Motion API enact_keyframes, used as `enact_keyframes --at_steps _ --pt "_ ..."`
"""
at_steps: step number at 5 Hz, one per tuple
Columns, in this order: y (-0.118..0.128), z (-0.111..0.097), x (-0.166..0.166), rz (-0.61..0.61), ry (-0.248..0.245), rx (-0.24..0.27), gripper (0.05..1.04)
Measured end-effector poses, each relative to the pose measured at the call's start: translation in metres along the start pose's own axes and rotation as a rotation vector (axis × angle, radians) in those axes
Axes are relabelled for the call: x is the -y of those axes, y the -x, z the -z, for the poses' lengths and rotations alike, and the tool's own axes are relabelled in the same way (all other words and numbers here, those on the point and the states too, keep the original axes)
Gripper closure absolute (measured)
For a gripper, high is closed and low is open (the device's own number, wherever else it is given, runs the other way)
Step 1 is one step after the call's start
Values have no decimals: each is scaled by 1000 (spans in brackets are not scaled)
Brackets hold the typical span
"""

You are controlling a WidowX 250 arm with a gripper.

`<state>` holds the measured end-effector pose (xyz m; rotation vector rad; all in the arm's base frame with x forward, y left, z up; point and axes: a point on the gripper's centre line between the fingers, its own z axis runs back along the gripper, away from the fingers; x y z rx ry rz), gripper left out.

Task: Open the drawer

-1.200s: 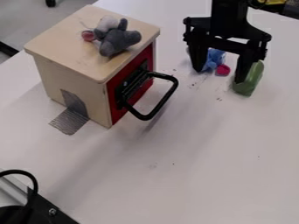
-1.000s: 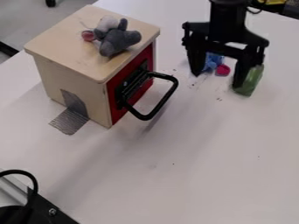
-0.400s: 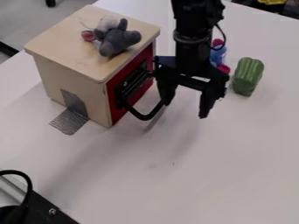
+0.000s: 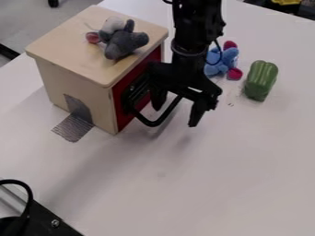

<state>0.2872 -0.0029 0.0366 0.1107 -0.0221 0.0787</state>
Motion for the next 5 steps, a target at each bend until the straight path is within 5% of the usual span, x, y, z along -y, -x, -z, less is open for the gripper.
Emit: enact_keyframes --at_steps 1,2,4,5 --pt "0 10 -9 -4 -72 -19 85" --pt "2 26 -12 -7 -90 -59 121" --pt "1 34 -6 -14 -94 -75 704" --pt "2 32 -5 -21 -84 -75 907"
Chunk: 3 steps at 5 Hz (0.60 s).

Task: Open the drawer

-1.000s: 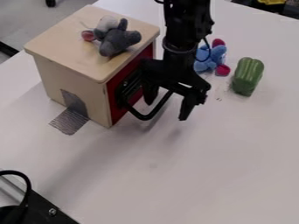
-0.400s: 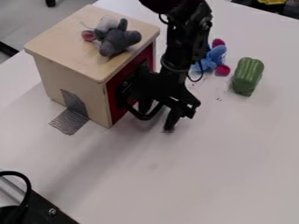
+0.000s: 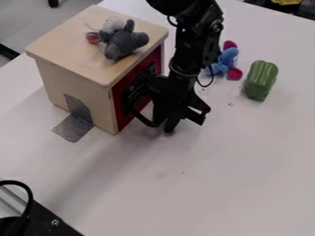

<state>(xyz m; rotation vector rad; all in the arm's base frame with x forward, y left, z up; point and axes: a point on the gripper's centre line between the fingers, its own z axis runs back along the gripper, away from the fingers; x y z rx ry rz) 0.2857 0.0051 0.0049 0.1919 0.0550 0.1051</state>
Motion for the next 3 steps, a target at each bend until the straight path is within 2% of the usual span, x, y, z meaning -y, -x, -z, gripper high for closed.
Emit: enact_keyframes --at_steps 2,3 --pt "6 -18 41 38 78 19 957" --pt "8 -23 58 58 81 28 959"
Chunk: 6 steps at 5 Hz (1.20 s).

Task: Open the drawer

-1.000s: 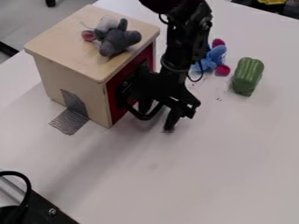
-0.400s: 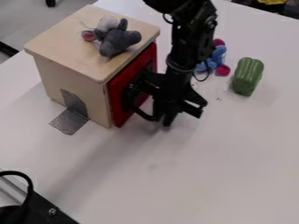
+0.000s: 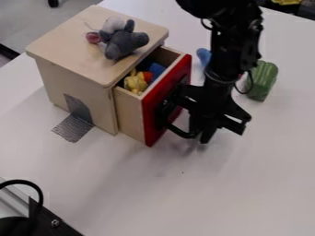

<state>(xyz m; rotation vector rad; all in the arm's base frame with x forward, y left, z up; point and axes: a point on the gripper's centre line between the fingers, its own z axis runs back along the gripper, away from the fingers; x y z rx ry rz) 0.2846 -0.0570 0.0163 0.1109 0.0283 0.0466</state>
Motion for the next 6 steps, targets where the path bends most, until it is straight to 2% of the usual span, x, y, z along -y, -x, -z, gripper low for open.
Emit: enact_keyframes --at_steps 1,4,5,6 --pt "0 0 16 14 2 4 959" --pt "0 0 22 -16 14 1 933" --pt "1 -4 23 -38 35 3 699" --pt "2 -22 19 -56 55 45 379"
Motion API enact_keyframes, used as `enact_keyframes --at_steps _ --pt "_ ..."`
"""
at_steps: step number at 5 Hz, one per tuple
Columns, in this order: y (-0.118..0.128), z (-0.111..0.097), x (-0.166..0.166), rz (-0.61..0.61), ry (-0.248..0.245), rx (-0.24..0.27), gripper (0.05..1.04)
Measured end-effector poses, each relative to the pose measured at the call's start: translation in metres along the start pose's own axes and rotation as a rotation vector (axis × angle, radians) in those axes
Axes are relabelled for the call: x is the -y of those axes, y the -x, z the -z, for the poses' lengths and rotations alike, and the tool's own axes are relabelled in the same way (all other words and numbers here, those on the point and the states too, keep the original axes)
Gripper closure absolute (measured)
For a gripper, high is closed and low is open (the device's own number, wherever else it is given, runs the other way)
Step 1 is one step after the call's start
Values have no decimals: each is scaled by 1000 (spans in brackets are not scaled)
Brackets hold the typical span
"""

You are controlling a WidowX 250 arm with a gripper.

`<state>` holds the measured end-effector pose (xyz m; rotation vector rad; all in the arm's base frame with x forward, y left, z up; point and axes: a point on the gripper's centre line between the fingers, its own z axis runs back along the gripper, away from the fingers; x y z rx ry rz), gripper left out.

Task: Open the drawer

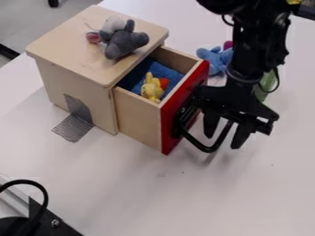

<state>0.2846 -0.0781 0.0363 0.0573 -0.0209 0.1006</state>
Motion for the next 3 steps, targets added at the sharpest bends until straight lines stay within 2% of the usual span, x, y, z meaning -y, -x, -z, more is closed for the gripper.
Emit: enact_keyframes --at_steps 1,3 --pt "4 -17 -3 -1 13 24 107" --pt "6 -48 -13 -20 67 82 84"
